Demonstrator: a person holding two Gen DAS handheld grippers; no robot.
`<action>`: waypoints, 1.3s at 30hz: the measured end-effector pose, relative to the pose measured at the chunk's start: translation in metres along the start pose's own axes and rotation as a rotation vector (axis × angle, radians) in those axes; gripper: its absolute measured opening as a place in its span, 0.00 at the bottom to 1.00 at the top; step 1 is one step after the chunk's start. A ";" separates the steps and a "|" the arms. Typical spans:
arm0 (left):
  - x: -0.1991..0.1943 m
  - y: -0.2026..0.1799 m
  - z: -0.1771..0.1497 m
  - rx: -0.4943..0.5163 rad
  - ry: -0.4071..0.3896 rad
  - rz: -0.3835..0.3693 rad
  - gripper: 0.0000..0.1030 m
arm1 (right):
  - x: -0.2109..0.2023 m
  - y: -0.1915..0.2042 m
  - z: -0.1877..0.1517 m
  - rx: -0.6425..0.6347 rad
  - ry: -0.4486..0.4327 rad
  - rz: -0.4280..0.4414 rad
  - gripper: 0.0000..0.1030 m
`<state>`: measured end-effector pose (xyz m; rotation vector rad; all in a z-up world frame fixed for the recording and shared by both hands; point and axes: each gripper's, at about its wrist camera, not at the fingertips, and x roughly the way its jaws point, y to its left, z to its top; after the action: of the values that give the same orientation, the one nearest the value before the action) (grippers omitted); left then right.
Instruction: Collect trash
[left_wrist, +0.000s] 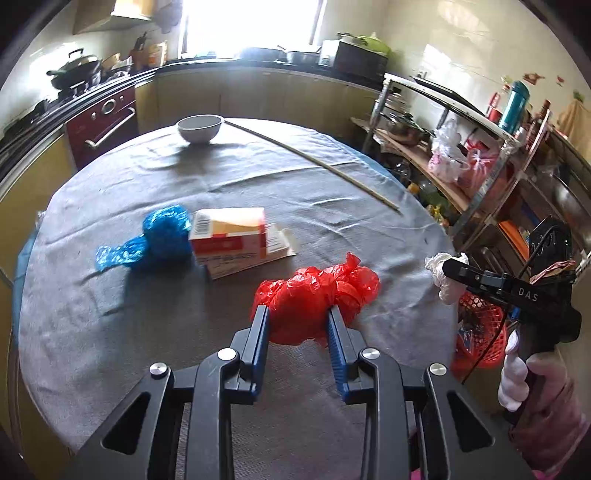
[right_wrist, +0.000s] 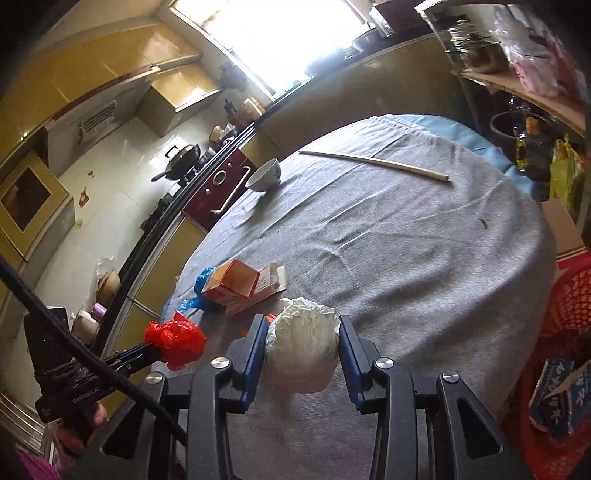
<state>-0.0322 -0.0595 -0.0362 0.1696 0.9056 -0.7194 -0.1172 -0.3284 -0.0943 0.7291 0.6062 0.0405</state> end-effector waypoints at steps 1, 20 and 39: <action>0.001 -0.003 0.001 0.005 0.002 -0.003 0.31 | -0.004 -0.004 0.000 0.008 -0.008 -0.002 0.39; 0.010 -0.037 0.007 0.084 0.029 -0.001 0.31 | -0.018 -0.031 -0.002 0.067 -0.034 -0.003 0.39; 0.022 -0.099 0.038 0.262 -0.009 0.026 0.31 | -0.053 -0.056 0.007 0.116 -0.124 -0.020 0.39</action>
<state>-0.0606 -0.1613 -0.0142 0.4089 0.7972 -0.8128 -0.1670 -0.3879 -0.0994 0.8318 0.5002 -0.0586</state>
